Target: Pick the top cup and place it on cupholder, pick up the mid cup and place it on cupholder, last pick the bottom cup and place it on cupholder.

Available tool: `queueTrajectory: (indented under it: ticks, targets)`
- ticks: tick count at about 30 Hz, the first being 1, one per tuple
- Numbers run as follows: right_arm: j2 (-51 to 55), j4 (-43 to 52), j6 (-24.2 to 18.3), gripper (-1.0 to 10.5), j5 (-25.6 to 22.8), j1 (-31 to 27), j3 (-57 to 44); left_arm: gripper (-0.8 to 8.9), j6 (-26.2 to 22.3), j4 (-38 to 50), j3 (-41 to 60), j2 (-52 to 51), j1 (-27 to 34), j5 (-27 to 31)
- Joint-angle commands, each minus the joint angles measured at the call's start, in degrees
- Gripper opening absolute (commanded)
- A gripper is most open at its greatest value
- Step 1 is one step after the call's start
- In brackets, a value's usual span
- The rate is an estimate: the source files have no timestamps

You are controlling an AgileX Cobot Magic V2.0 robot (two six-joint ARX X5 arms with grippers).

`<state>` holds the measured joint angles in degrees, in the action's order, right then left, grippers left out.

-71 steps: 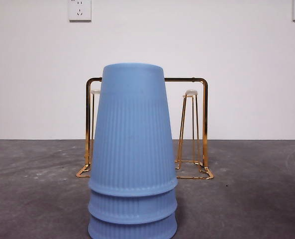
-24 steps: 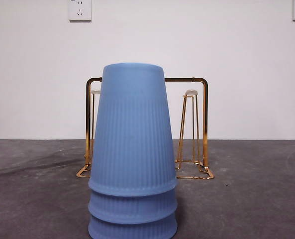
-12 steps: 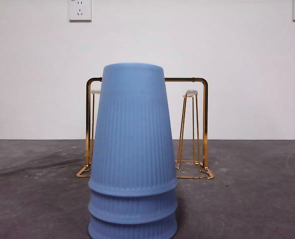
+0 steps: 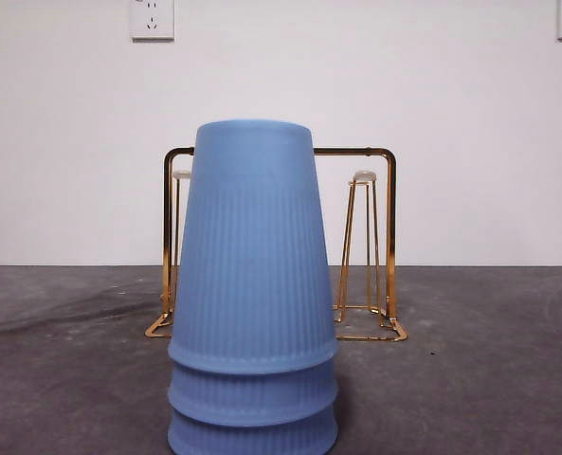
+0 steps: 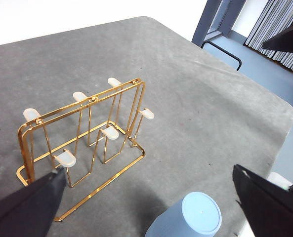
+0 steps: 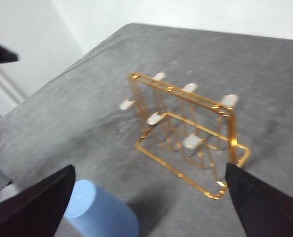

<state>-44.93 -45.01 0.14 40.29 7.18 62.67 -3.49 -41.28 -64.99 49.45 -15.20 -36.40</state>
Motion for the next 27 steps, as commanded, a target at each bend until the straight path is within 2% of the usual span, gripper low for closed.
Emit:
queueTrajectory:
  ticks: [1,5,14,20,27]
  targets:
    - [-1.44,0.31,-0.79,4.9,-1.46,4.37,1.16,5.39,0.15,0.57,-1.14,0.35,-0.22,-0.48]
    - [-3.23,0.28,0.2,4.9,-6.67,12.83,1.25,5.3,2.34,0.07,-1.14,-0.5,-0.31,-0.5]
    - [-13.09,-0.2,4.57,4.9,-17.49,32.0,4.61,5.3,2.4,-3.08,-1.14,-6.12,-0.92,-0.5]
    - [-21.49,-0.59,5.25,4.9,-22.03,39.89,7.02,5.3,1.99,-7.85,-1.14,-9.55,-1.77,-0.5]
    - [-29.4,-0.48,5.18,4.9,-28.57,44.74,8.94,5.3,1.97,-10.73,-1.14,-12.31,-2.08,-0.5]
